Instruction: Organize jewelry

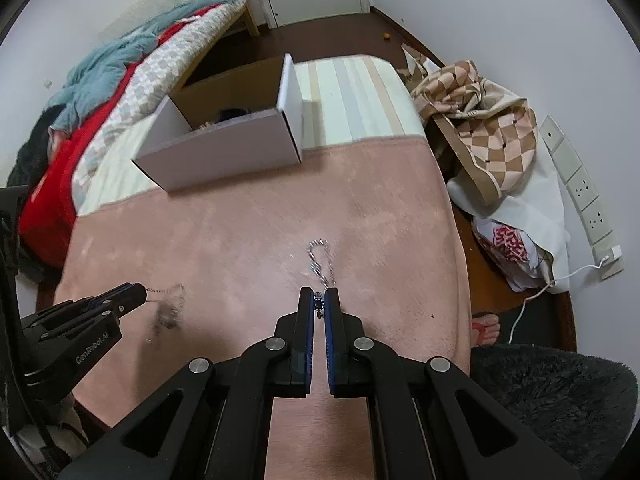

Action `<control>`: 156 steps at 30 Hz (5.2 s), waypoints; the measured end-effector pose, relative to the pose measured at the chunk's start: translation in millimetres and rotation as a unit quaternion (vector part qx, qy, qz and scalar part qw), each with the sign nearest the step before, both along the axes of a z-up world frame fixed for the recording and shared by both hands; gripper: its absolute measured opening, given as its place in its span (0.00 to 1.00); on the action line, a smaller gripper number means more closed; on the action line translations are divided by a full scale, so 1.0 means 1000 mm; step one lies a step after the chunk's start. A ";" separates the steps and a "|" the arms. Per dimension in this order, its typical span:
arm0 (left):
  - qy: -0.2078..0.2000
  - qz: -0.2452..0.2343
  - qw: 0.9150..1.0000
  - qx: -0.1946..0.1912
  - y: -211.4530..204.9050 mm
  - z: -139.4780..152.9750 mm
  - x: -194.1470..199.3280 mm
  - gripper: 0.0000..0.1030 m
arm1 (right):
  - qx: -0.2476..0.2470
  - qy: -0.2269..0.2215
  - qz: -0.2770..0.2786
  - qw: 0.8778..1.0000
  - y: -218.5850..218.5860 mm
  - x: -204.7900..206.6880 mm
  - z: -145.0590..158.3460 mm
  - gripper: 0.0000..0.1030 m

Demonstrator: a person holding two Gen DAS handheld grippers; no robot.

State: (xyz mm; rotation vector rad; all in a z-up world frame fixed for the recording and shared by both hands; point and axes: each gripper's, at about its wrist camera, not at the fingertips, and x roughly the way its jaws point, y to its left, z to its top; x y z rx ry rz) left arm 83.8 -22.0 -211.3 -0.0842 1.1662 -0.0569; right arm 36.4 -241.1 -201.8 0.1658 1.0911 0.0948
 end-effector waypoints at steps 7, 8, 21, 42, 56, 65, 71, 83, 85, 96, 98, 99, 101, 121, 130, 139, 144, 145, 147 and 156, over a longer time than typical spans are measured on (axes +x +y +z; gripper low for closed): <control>-0.034 0.007 0.998 -0.043 0.021 0.054 0.009 0.06 | 0.040 -0.039 0.009 0.998 0.002 0.006 0.048 0.05; -0.037 0.007 0.998 -0.047 0.023 0.059 0.010 0.06 | 0.045 -0.044 0.011 0.998 0.003 0.007 0.055 0.05; -0.121 -0.013 0.988 -0.091 0.034 0.165 0.065 0.06 | 0.089 -0.133 0.059 0.985 0.019 0.066 0.168 0.05; -0.026 -0.021 0.998 -0.050 0.022 0.087 0.218 0.06 | 0.051 0.019 0.060 0.997 0.045 0.254 0.066 0.05; 0.011 0.017 1.000 -0.011 0.024 0.058 0.218 0.66 | -0.015 0.100 0.085 0.991 0.051 0.270 0.017 0.08; -0.020 0.026 0.999 0.037 0.031 0.068 0.187 0.98 | -0.055 0.068 0.064 0.994 0.039 0.233 0.045 0.59; -0.025 0.037 0.997 0.065 0.030 0.065 0.157 1.00 | -0.089 0.056 0.044 0.994 0.039 0.200 0.046 0.92; -0.056 0.043 0.996 0.059 0.027 0.096 0.100 1.00 | -0.101 0.006 0.014 0.995 0.044 0.137 0.079 0.98; -0.067 0.047 0.995 0.058 0.027 0.108 0.087 1.00 | -0.102 -0.006 0.010 0.995 0.044 0.126 0.091 0.98; -0.123 0.054 0.990 0.049 0.025 0.168 0.016 1.00 | -0.104 -0.084 0.004 0.991 0.040 0.047 0.174 0.98; -0.132 0.050 0.989 0.049 0.023 0.178 0.005 1.00 | -0.103 -0.098 0.002 0.990 0.039 0.033 0.188 0.98; -0.137 0.047 0.988 0.048 0.022 0.184 -0.001 1.00 | -0.102 -0.103 0.001 0.989 0.038 0.028 0.194 0.98; -0.146 0.044 0.987 0.048 0.020 0.194 -0.011 1.00 | -0.102 -0.118 -0.001 0.988 0.037 0.012 0.209 0.98; -0.174 0.048 0.983 0.034 0.018 0.251 -0.069 1.00 | -0.100 -0.185 -0.005 0.978 0.033 -0.072 0.292 1.00; -0.158 0.044 0.986 0.027 0.013 0.248 -0.056 1.00 | -0.101 -0.171 -0.008 0.980 0.031 -0.063 0.287 1.00; -0.146 0.055 0.987 0.032 0.011 0.238 -0.027 1.00 | -0.110 -0.160 -0.018 0.981 0.032 -0.027 0.279 1.00; -0.141 0.061 0.987 0.046 0.011 0.234 -0.007 1.00 | -0.117 -0.146 -0.020 0.982 0.032 -0.002 0.267 1.00; -0.140 0.060 0.987 0.048 0.011 0.233 -0.003 1.00 | -0.117 -0.142 -0.020 0.983 0.033 0.002 0.265 1.00; -0.135 0.060 0.988 0.051 0.011 0.231 0.004 1.00 | -0.111 -0.129 -0.015 0.985 0.033 0.014 0.258 1.00; -0.116 0.057 0.990 0.058 0.009 0.220 0.027 1.00 | -0.128 -0.098 -0.005 0.987 0.037 0.046 0.241 1.00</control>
